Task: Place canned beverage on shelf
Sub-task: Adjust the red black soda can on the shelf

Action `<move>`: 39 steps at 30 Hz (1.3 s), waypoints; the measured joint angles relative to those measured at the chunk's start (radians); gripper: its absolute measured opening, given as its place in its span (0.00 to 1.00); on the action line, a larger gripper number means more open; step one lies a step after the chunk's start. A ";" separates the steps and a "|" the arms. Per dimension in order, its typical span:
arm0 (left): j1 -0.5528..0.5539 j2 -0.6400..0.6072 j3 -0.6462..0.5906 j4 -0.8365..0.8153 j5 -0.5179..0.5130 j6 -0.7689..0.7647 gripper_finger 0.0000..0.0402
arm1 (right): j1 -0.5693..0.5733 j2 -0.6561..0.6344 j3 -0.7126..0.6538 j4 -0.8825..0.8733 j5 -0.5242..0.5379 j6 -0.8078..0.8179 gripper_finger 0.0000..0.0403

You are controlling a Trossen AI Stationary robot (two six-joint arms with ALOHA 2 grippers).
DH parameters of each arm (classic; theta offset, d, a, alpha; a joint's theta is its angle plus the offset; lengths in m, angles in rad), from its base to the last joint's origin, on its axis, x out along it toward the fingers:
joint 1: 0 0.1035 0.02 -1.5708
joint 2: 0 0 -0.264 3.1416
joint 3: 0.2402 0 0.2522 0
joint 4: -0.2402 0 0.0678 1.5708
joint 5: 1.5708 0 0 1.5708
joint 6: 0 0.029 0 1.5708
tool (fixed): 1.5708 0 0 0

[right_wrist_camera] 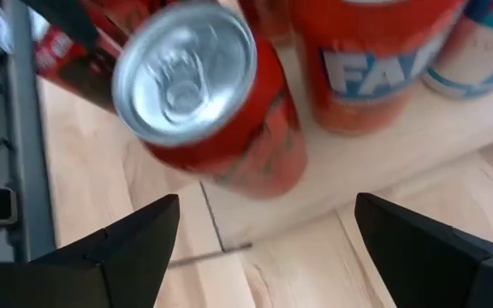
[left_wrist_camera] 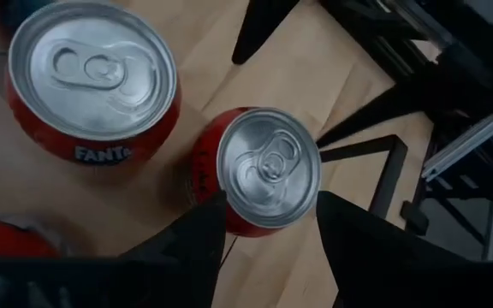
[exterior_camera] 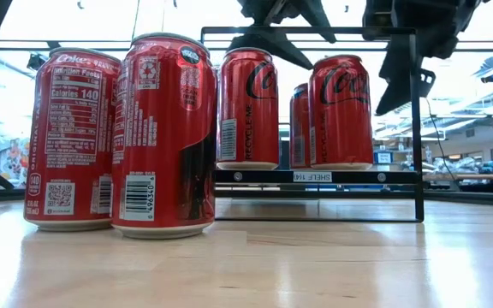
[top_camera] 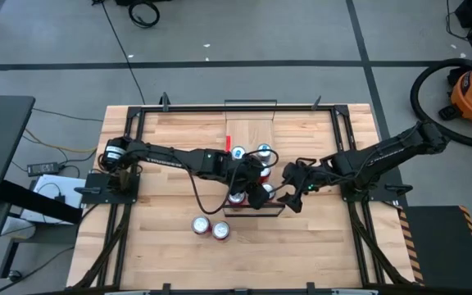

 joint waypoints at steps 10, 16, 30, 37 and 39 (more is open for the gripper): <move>0.011 0.022 0.000 -0.003 0.012 -0.092 0.48 | -0.005 -0.010 0.000 -0.042 0.001 -0.011 0.90; 0.011 0.033 0.000 0.025 0.050 -0.096 0.48 | -0.024 -0.008 -0.030 0.003 0.026 -0.043 0.90; 0.000 0.033 0.000 0.001 0.114 -0.101 0.48 | -0.068 -0.009 -0.063 0.060 0.018 -0.082 0.90; -0.004 0.032 0.000 0.004 0.130 -0.080 0.48 | -0.088 -0.008 -0.064 0.068 0.050 -0.081 0.90; -0.003 0.032 0.000 -0.008 0.127 -0.066 0.48 | -0.091 -0.008 -0.064 0.069 0.049 -0.081 0.90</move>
